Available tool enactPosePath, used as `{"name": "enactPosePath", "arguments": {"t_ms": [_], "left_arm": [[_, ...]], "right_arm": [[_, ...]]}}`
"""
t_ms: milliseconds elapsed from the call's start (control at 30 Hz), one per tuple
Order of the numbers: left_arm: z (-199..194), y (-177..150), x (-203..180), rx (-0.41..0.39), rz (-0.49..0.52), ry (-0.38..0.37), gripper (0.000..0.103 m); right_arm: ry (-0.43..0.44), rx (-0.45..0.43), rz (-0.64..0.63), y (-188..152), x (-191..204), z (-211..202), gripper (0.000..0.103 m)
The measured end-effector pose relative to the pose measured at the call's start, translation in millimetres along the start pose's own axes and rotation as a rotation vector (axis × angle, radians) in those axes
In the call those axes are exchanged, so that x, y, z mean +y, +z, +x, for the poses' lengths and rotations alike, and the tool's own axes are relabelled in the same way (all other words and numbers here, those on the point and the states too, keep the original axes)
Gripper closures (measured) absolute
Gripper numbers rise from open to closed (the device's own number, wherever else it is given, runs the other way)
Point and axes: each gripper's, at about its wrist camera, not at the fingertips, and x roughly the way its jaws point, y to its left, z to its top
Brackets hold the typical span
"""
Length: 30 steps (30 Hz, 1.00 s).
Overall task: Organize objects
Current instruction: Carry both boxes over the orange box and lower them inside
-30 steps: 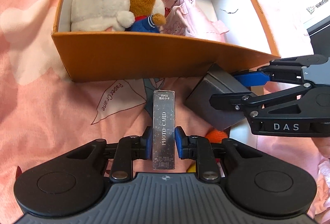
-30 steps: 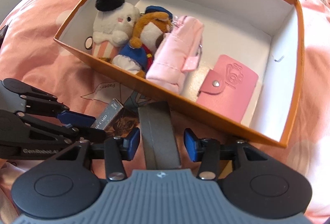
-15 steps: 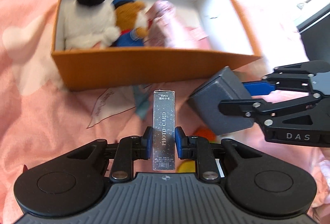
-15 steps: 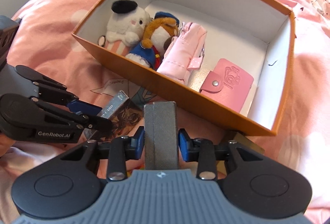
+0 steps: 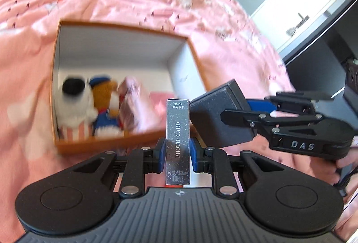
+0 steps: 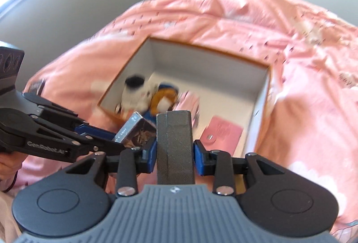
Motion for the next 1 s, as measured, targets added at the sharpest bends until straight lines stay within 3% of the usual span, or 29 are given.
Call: {"name": "enactPosePath", "arguments": {"t_ms": [233, 533, 767, 1000], "left_arm": [[9, 60, -6, -0.083, 0.021, 0.021, 0.078], [96, 118, 16, -0.091, -0.081, 0.067, 0.078], [147, 131, 43, -0.059, -0.1, 0.125, 0.078], [167, 129, 66, -0.013, -0.128, 0.165, 0.078]], "right_arm": [[-0.062, -0.077, 0.121, 27, -31, 6, 0.067], [-0.096, -0.069, 0.322, 56, -84, 75, 0.067], [-0.102, -0.033, 0.368, 68, -97, 136, 0.067], [-0.115, -0.005, 0.387, 70, -101, 175, 0.067]]}}
